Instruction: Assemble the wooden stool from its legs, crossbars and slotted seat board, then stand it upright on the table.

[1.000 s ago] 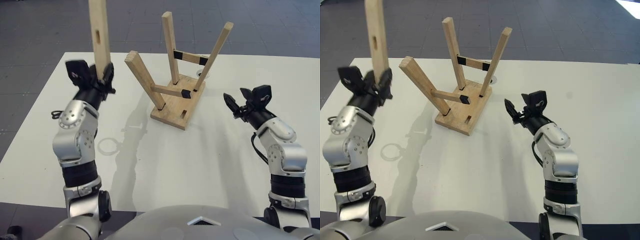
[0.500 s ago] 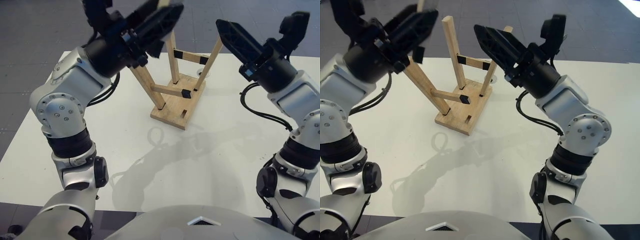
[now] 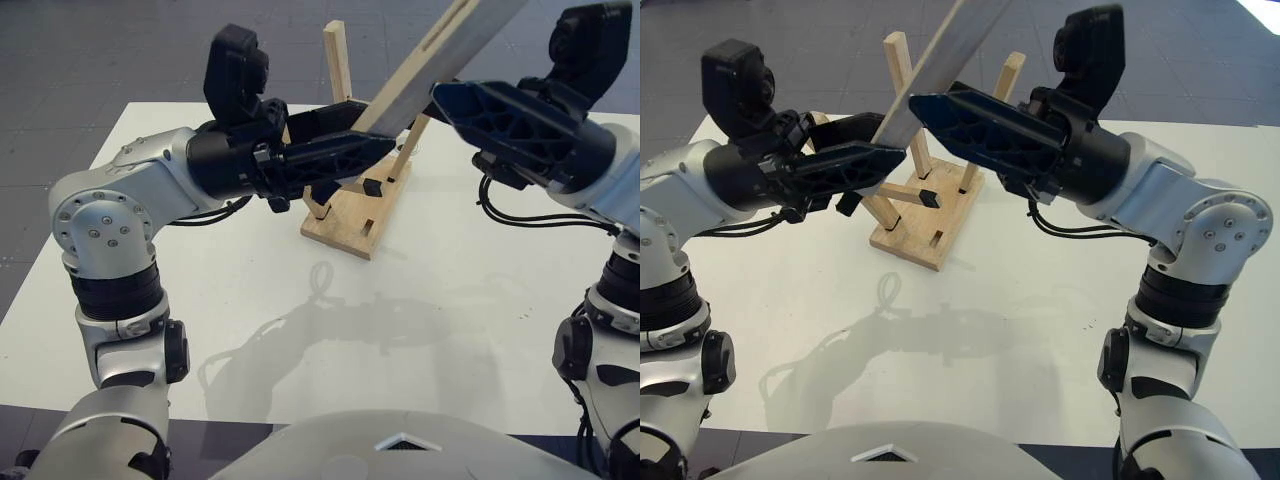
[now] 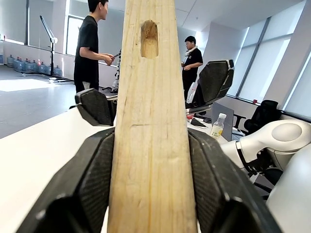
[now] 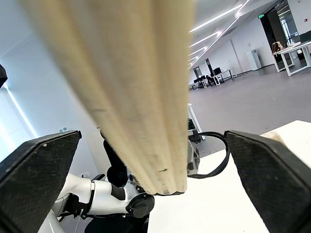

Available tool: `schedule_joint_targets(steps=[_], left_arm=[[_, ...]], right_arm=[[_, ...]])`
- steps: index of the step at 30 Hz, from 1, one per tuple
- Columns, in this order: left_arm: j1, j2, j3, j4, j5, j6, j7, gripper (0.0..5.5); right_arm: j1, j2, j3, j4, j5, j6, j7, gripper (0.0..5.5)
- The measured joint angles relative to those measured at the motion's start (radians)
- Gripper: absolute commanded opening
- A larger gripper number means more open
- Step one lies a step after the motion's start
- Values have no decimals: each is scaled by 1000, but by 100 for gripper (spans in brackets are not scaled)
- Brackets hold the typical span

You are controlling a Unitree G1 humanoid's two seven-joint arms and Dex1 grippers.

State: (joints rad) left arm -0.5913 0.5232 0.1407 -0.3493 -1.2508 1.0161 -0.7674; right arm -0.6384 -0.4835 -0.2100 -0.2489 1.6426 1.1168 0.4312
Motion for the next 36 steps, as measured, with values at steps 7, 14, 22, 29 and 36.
schedule_joint_targets(steps=[7,14,22,29,36], left_arm=[[7,14,-17,-7,1,0,-14,205],[22,34,-22,-7,13,-3,-48,205],[33,35,-32,-8,37,-10,-61,205],[39,26,-35,-16,22,-15,-66,299],[40,57,-18,-26,50,-45,-83,353]], right_arm=[[0,-42,46,-8,-41,-1,59,425],[0,-44,60,-9,-59,-3,90,309],[1,-45,60,-22,-46,-14,71,223],[24,-69,69,-55,-77,-29,98,204],[33,-78,72,-58,-61,-30,110,204]])
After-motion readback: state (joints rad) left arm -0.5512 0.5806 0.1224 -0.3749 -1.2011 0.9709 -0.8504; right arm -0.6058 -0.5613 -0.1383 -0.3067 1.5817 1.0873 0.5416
